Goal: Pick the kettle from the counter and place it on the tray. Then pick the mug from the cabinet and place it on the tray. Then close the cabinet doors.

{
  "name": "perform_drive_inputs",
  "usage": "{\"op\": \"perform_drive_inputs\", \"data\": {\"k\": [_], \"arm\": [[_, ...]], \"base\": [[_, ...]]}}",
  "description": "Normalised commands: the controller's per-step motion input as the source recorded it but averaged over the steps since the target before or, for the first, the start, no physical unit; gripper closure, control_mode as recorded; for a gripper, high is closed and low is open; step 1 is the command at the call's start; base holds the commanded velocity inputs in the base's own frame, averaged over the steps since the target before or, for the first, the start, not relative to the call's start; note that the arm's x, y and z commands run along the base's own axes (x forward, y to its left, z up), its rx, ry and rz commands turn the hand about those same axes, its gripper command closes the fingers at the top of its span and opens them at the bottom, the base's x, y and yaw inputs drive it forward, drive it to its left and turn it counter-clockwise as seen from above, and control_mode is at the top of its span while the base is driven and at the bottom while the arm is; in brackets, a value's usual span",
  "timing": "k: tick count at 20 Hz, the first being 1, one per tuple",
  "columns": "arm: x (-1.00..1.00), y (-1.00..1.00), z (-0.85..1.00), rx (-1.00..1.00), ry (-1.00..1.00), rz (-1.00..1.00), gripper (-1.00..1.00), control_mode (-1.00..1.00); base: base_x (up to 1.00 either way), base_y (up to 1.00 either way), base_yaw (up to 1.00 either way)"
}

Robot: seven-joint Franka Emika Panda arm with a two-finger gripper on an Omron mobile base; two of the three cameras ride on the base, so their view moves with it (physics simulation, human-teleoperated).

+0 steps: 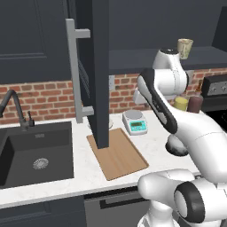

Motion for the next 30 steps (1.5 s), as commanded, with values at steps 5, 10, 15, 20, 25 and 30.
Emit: {"op": "perform_drive_inputs", "data": {"k": [5,10,15,20,25,30], "arm": [[0.01,-0.05,0.00,0.00,-0.05,0.00,-1.00,-1.00],[-0.10,-0.54,-0.29,0.03,-0.16,-0.04,-1.00,-1.00],[-0.13,-1.00,-0.41,0.14,0.00,-0.03,-1.00,-1.00],[-0.08,-1.00,-0.44,0.21,0.04,-0.04,-1.00,-1.00],[0.00,-0.95,-0.25,0.16,0.10,-0.06,-1.00,-1.00],[0.00,-0.69,-0.31,0.06,0.04,-0.06,-1.00,-1.00]], "base": [[0.00,0.00,0.00],[0.00,0.00,0.00],[0.00,0.00,0.00],[0.00,0.00,0.00],[0.00,0.00,0.00],[0.00,0.00,0.00]]}}
